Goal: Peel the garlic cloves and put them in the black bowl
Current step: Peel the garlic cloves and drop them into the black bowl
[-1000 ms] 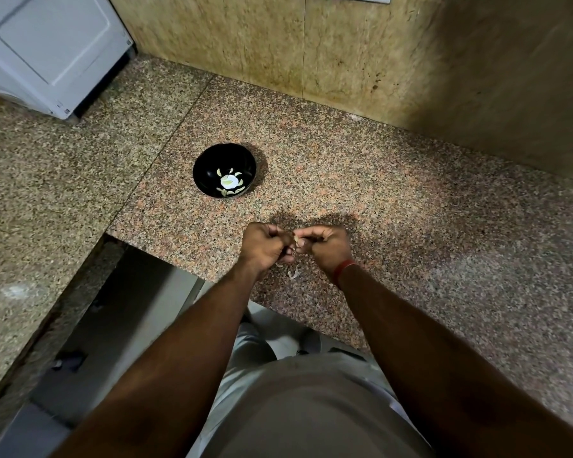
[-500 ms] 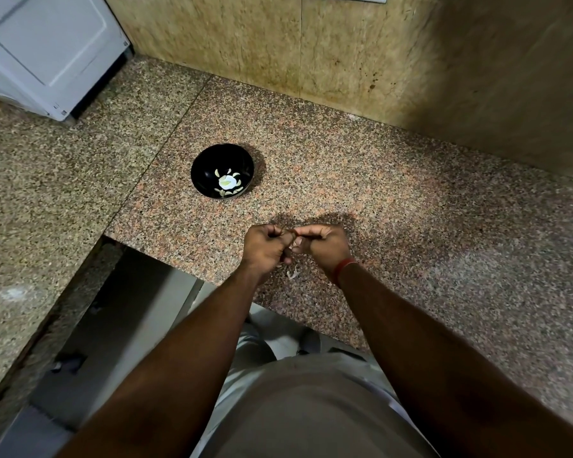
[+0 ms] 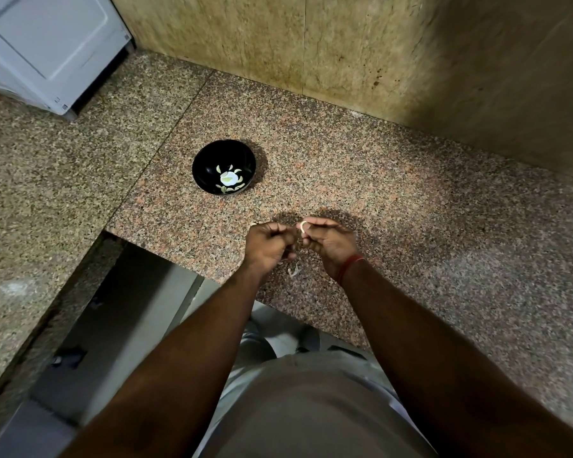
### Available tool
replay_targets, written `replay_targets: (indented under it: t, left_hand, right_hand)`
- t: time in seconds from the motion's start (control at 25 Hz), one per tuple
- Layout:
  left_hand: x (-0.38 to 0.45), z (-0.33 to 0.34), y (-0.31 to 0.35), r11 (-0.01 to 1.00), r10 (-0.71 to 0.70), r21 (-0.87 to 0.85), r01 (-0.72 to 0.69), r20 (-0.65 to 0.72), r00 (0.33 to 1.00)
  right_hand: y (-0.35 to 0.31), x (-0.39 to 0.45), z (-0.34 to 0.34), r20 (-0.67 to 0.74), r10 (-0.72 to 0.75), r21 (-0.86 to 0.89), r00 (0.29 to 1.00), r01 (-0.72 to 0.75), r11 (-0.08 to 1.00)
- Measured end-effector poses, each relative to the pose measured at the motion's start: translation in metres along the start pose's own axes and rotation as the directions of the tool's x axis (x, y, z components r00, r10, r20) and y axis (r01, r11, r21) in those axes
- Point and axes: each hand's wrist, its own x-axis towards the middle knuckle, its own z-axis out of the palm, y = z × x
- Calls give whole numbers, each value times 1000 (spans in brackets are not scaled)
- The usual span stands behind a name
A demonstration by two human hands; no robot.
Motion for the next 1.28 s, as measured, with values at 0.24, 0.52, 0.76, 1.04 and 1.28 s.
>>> replay_targets:
  t: [0.24,0.52,0.76,1.04,1.28]
  left_hand:
    - [-3,0,3,984,109,143,-107,-5,994]
    - [-7,4,7,858,237,473,-198,-22,971]
    - [-8,2,14,851,216,490,-188,0,976]
    - [-6,2,16,844,182,513,-156,0,983]
    - [-7,-1,22,720,198,660,-216,102,975]
  right_hand:
    - [-3,-7,0,12,-3,-9,1000,3,1000]
    - [3,-6,1,-63,-52,-44,997,49,998]
    - [2,-6,0,-29,-103,-120,994,99,988]
    - [1,-3,-4,87,-182,-305,979,200,931]
    - [3,-1,-3,119,-244,-440,962,272,856]
